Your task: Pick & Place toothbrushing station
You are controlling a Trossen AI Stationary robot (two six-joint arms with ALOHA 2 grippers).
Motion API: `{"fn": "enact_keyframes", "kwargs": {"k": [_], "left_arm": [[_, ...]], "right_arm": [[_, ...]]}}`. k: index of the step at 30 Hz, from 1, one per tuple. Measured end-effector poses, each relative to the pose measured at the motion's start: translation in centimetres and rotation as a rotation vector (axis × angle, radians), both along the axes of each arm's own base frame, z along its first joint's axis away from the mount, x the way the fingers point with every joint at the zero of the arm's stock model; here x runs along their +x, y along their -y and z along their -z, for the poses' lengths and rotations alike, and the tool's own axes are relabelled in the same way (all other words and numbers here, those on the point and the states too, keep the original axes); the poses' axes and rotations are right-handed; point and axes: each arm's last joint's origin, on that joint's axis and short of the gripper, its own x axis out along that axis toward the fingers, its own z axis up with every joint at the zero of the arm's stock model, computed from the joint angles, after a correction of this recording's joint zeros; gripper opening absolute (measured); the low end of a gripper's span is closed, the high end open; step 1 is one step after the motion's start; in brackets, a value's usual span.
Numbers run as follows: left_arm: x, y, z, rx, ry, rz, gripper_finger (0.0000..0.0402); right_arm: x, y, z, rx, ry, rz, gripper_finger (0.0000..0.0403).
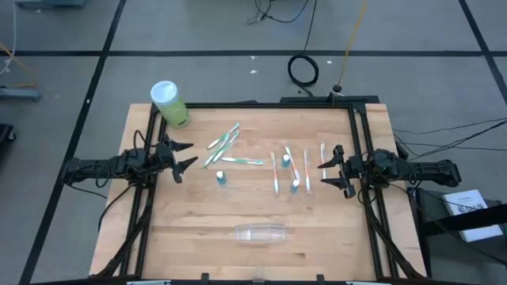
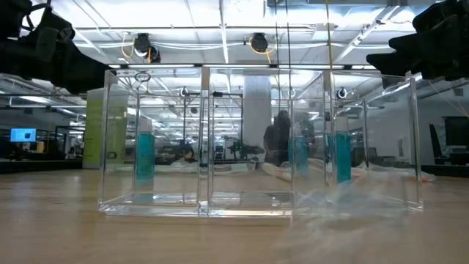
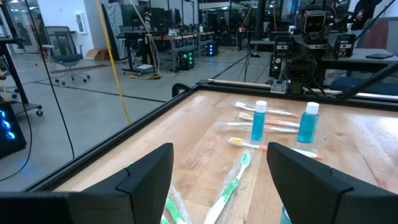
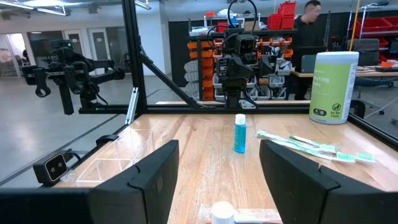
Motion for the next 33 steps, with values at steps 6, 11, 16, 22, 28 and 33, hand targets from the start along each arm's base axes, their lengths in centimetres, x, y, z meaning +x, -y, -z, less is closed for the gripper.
{"fn": "enact_keyframes", "kwargs": {"k": [6,11,16,22,28,33], "left_arm": [[0.0,0.0,0.0,0.000,0.000,0.000,0.0269],[0.0,0.0,0.0,0.000,0.000,0.000,0.0269],[0.0,0.0,0.0,0.000,0.000,0.000,0.0269],[0.0,0.0,0.0,0.000,0.000,0.000,0.0269],[0.0,0.0,0.0,0.000,0.000,0.000,0.0269],[0.0,0.0,0.0,0.000,0.000,0.000,0.0269]], "right_arm": [[0.0,0.0,0.0,0.000,0.000,0.000,0.0219],[0.0,0.0,0.0,0.000,0.000,0.000,0.0219],[0.0,0.0,0.0,0.000,0.000,0.000,0.0219],[0.0,0.0,0.0,0.000,0.000,0.000,0.0219],[0.0,0.0,-0.5,-0.003,0.048,0.000,0.0219],[-0.2,-0.2,-1.3,0.233,0.091,-0.085,0.0219]]}}
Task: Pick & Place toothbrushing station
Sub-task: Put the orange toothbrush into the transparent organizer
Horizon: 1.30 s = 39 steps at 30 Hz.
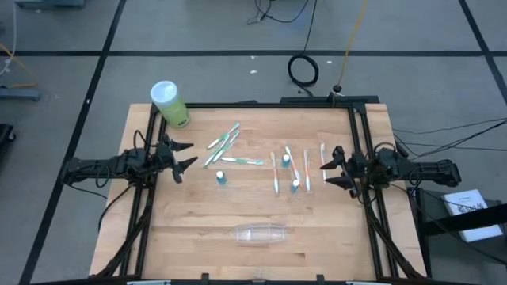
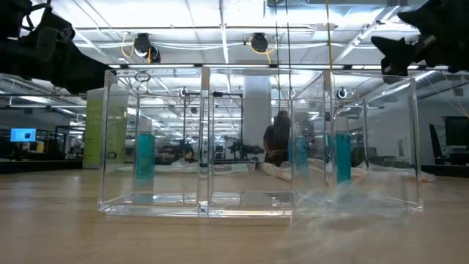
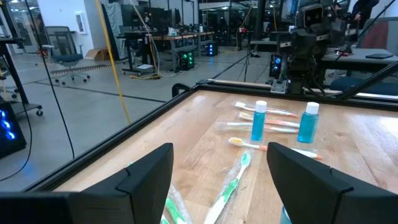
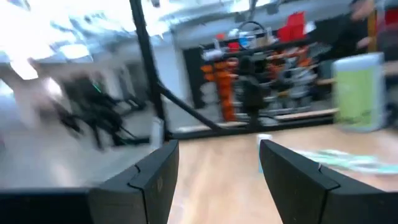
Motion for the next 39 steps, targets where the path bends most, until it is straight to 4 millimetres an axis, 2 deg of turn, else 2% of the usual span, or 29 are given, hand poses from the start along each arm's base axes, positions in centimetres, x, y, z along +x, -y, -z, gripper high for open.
{"fn": "enact_keyframes", "kwargs": {"k": [5,15,18,21,25,28,31,34,39], "left_arm": [[0.0,0.0,0.0,0.000,0.000,0.000,0.0269],[0.0,0.0,0.0,0.000,-0.001,0.000,0.0269],[0.0,0.0,0.0,0.000,0.000,0.000,0.0269],[0.0,0.0,0.0,0.000,0.000,0.000,0.0269],[0.0,0.0,0.0,0.000,0.000,0.000,0.0269],[0.0,0.0,0.0,0.000,0.000,0.000,0.0269],[0.0,0.0,0.0,0.000,0.000,0.000,0.0269],[0.0,0.0,0.0,0.000,0.000,0.001,0.0269],[0.0,0.0,0.0,0.000,0.000,0.000,0.0269]], "right_arm": [[-0.1,0.1,-0.6,0.069,0.047,0.020,0.0219],[0.0,1.2,-0.1,0.118,0.012,0.393,0.0219],[0.4,1.6,1.1,0.159,-0.118,0.539,0.0219],[0.8,1.9,3.1,0.202,-0.334,0.687,0.0219],[1.4,2.4,2.9,0.240,-0.556,0.874,0.0219],[2.6,2.8,1.2,0.301,-0.691,0.924,0.0219],[3.6,2.9,0.8,0.343,-0.939,0.927,0.0219],[5.1,3.0,0.2,0.410,-1.049,0.935,0.0219],[6.6,3.3,1.9,0.436,-1.206,0.975,0.0219]]}}
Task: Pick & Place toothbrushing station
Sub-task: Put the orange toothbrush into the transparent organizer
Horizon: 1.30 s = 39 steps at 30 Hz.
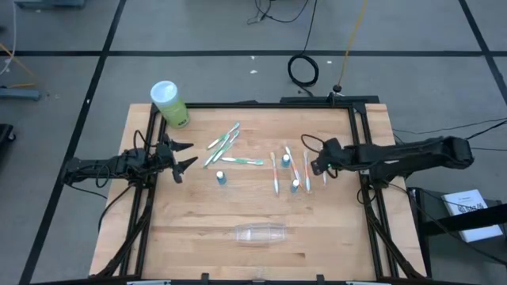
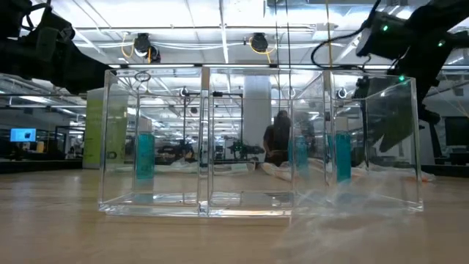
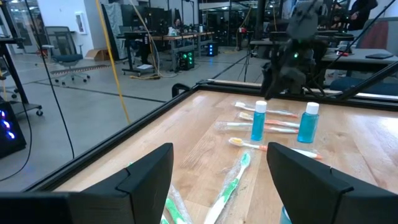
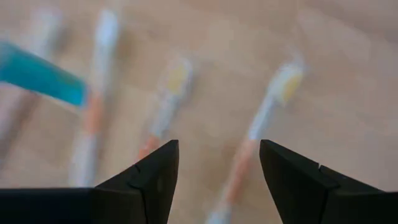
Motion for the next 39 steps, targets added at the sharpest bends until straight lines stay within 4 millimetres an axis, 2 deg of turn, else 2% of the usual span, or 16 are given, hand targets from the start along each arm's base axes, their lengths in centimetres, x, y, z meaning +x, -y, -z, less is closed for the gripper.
{"fn": "enact_keyframes", "kwargs": {"k": [6,20,25,39], "left_arm": [[0.0,0.0,0.0,0.000,0.000,0.001,0.0269],[0.0,0.0,0.0,0.000,0.000,0.001,0.0269],[0.0,0.0,0.0,0.000,0.000,0.000,0.0269],[0.0,0.0,0.0,0.000,0.000,0.000,0.0269]], "right_arm": [[0.6,1.2,1.6,-0.016,-0.084,0.136,0.0219],[1.8,3.4,4.2,-0.027,-0.179,0.164,0.0211],[2.1,3.6,4.9,-0.023,-0.205,0.177,0.0172],[2.3,3.7,4.9,-0.043,-0.207,0.110,0.0010]]}}
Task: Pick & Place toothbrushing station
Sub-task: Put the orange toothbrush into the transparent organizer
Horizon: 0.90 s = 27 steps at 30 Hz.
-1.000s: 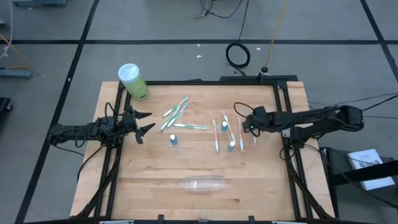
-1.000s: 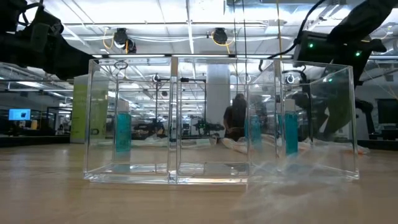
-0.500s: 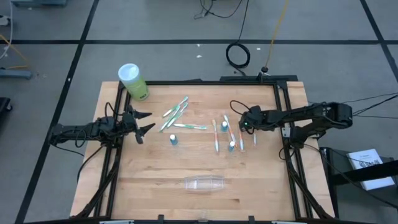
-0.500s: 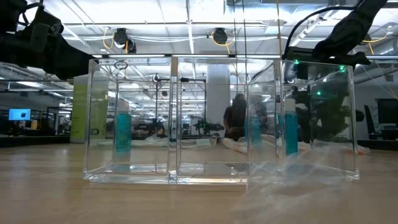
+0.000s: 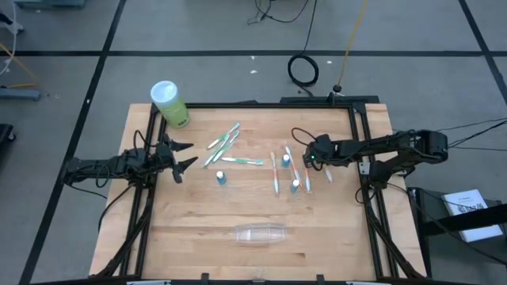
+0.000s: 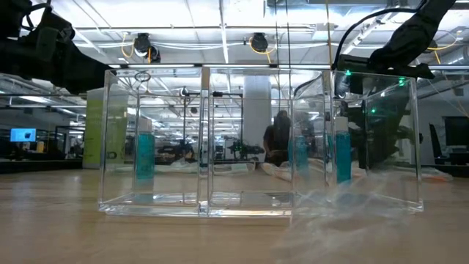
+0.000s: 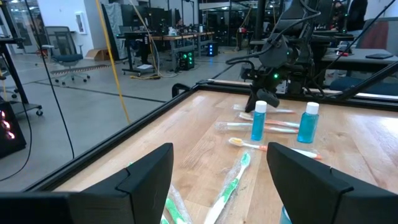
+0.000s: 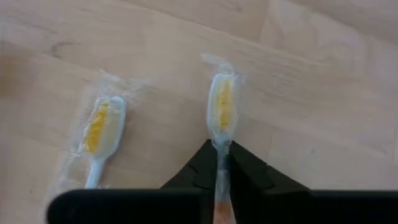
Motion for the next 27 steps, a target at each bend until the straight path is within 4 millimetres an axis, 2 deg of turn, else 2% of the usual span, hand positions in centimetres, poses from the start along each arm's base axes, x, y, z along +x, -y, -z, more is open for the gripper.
{"fn": "enact_keyframes", "kwargs": {"k": [9,27], "left_arm": [[0.0,0.0,0.0,0.000,0.000,0.000,0.0269],[0.0,0.0,0.0,0.000,0.000,0.000,0.0269]], "right_arm": [[-0.3,-0.1,-1.0,-0.019,0.029,-0.056,0.0006],[-1.3,-0.3,-6.3,-0.193,0.263,-0.183,0.0004]]}}
